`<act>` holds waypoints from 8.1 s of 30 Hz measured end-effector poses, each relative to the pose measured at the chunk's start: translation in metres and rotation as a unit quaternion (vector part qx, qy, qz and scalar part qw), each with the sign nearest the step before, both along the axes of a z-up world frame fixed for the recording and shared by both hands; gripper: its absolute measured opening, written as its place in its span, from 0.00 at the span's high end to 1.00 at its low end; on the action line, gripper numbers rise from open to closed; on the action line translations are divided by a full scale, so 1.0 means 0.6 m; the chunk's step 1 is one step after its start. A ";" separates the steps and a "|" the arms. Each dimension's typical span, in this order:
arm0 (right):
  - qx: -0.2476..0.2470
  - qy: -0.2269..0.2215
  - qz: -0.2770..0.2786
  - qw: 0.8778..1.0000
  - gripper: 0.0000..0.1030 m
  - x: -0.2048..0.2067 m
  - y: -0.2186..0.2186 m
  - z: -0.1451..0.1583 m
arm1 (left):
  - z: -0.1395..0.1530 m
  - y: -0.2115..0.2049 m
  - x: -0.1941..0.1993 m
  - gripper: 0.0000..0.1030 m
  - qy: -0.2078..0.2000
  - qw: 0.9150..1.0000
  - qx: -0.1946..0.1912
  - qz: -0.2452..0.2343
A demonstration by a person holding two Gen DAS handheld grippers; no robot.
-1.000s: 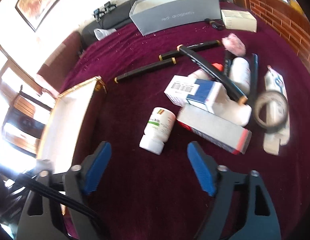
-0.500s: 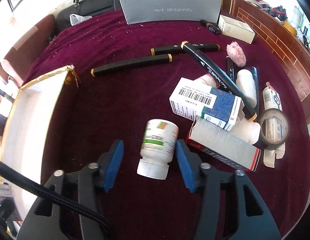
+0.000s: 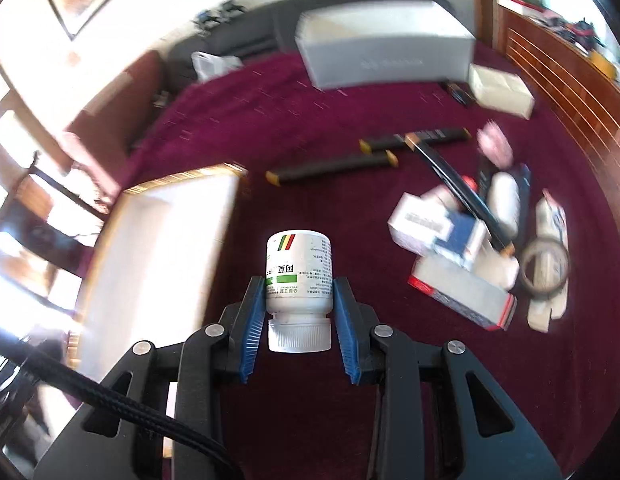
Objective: Organize objects
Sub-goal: 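Place the medicine box and pill bottle into the white tray, opening both grippers, then grasp the silver box with red stripe with the left gripper, then grasp the white barcode medicine box with the right gripper while the left gripper holds the silver box, then carry both boxes to the white tray and release them inside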
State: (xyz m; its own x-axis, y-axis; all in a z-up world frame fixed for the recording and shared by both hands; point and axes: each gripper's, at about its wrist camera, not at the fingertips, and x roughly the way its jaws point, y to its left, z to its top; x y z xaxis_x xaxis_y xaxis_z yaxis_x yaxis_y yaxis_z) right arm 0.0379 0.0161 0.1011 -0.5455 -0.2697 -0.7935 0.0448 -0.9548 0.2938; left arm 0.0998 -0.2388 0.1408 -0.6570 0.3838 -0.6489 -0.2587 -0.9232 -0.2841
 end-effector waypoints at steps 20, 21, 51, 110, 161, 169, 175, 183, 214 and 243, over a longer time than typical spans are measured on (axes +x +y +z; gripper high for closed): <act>0.039 -0.015 0.101 0.994 0.69 -0.160 -0.238 -0.055 | -0.128 -0.044 -0.317 0.71 -0.109 0.992 -0.014 0.060; 0.048 -0.017 0.101 0.994 0.69 -0.165 -0.243 -0.067 | -0.138 -0.040 -0.322 0.71 -0.113 0.992 -0.017 0.060; 0.114 0.019 0.085 0.990 0.65 -0.190 -0.239 -0.105 | -0.187 -0.013 -0.358 0.56 -0.150 0.984 -0.010 0.094; -0.220 -0.018 -0.006 0.975 0.18 0.025 0.225 -0.118 | -0.177 0.287 -0.090 0.37 -0.149 0.988 -0.028 -0.016; 0.102 -0.073 0.030 0.992 0.39 -0.061 0.071 -0.131 | -0.209 0.295 -0.046 0.78 -0.141 0.989 -0.026 -0.046; 0.095 -0.084 0.011 0.992 0.69 -0.052 0.066 -0.146 | -0.183 0.257 -0.009 0.78 -0.132 0.990 -0.013 -0.039; 0.076 -0.070 0.002 0.995 0.69 -0.026 0.073 -0.124 | -0.167 0.237 0.011 0.78 -0.118 0.992 -0.007 -0.036; 0.064 -0.040 0.021 0.997 0.69 0.009 0.049 -0.072 | -0.141 0.211 0.034 0.78 -0.095 0.995 -0.013 -0.029; -0.065 -0.043 0.116 0.990 0.68 -0.087 -0.174 -0.042 | -0.101 -0.067 -0.168 0.78 -0.044 0.980 -0.146 0.127; -0.153 -0.095 0.097 0.979 0.68 -0.234 -0.293 -0.113 | -0.198 -0.131 -0.319 0.78 -0.119 0.979 -0.104 0.132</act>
State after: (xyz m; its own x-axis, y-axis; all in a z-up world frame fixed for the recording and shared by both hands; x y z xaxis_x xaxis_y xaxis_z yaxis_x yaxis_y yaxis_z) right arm -0.1022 -0.1598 0.0334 -0.3111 -0.5951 -0.7410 0.1343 -0.7994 0.5856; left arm -0.0918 -0.3177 0.0218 -0.5361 0.0641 -0.8417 0.0479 -0.9932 -0.1062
